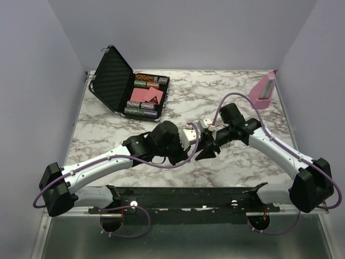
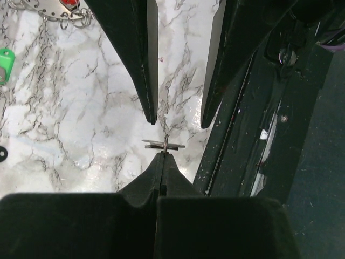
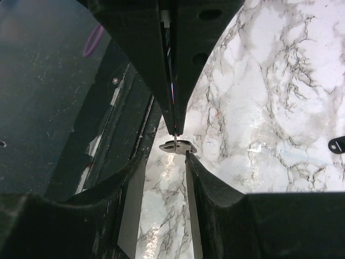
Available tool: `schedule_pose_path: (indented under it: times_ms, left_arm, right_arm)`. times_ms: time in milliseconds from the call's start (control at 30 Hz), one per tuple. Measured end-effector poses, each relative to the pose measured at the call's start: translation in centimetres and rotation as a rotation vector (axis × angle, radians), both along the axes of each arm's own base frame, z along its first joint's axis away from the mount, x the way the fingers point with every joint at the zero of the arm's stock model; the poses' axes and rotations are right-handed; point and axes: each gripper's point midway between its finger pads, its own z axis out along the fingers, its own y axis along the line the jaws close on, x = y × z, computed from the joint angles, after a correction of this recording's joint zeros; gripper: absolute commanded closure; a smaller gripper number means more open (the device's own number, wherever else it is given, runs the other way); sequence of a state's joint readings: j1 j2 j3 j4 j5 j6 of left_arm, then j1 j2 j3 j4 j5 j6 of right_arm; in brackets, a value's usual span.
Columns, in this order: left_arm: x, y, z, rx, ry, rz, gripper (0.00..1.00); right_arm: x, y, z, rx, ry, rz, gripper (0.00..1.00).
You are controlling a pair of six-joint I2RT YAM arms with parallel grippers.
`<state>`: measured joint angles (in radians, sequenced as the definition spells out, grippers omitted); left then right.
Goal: Put the keys on the keyring
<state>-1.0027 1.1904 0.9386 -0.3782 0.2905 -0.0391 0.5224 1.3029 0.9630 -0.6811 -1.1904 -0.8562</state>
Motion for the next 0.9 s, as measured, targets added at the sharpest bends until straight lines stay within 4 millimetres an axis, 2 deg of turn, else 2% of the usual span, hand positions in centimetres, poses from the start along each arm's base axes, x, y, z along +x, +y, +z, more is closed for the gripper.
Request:
schedule_pose_path:
  times_ms: [133, 567, 800, 900]
  left_arm:
    - [-0.1, 0.3, 0.0, 0.048, 0.029, 0.007, 1.00]
    - [-0.3, 0.4, 0.3, 0.048, 0.048, 0.016, 1.00]
    - [-0.1, -0.1, 0.7, 0.010, 0.047, 0.030, 1.00]
    - [-0.2, 0.3, 0.1, -0.029, 0.046, 0.049, 1.00]
  right_arm:
    - [0.2, 0.3, 0.2, 0.009, 0.021, -0.011, 0.58]
    - [0.1, 1.0, 0.3, 0.041, 0.116, -0.011, 0.62]
    - [0.1, 1.1, 0.3, 0.047, 0.136, -0.011, 0.63]
    - [0.1, 1.1, 0.4, 0.049, 0.136, -0.011, 0.63]
